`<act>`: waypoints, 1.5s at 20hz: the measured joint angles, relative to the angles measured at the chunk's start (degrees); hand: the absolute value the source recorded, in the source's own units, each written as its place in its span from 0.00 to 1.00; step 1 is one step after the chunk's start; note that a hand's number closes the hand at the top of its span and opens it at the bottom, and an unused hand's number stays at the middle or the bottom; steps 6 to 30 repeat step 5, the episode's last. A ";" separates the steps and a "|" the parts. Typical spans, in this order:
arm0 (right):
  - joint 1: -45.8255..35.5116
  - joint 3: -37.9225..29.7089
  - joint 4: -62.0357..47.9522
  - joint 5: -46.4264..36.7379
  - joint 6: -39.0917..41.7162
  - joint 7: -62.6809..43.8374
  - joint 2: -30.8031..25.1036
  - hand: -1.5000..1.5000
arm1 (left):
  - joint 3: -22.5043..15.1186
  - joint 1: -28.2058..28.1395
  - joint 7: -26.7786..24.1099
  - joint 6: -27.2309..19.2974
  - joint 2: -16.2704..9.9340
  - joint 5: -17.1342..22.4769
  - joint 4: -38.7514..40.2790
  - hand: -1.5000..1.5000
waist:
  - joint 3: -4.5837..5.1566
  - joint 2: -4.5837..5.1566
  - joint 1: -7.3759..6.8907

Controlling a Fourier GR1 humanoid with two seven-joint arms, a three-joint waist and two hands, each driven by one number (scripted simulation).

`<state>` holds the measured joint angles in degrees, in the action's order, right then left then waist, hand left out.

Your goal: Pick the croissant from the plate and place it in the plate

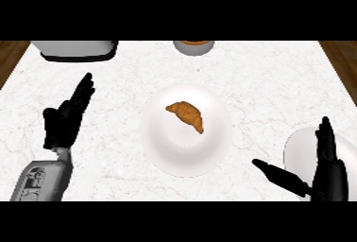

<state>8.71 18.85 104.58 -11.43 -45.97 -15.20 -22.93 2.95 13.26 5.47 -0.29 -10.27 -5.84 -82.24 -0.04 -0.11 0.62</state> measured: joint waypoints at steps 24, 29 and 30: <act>5.11 -6.00 -0.10 7.24 5.03 9.02 0.11 0.00 | 0.51 0.70 0.42 0.33 0.14 -0.08 -0.05 0.50 | 0.01 0.05 -0.16; 5.11 -6.00 -0.10 7.24 5.03 9.02 0.11 0.00 | 0.51 0.70 0.42 0.33 0.14 -0.08 -0.05 0.50 | 0.01 0.05 -0.16; 5.11 -6.00 -0.10 7.24 5.03 9.02 0.11 0.00 | 0.51 0.70 0.42 0.33 0.14 -0.08 -0.05 0.50 | 0.01 0.05 -0.16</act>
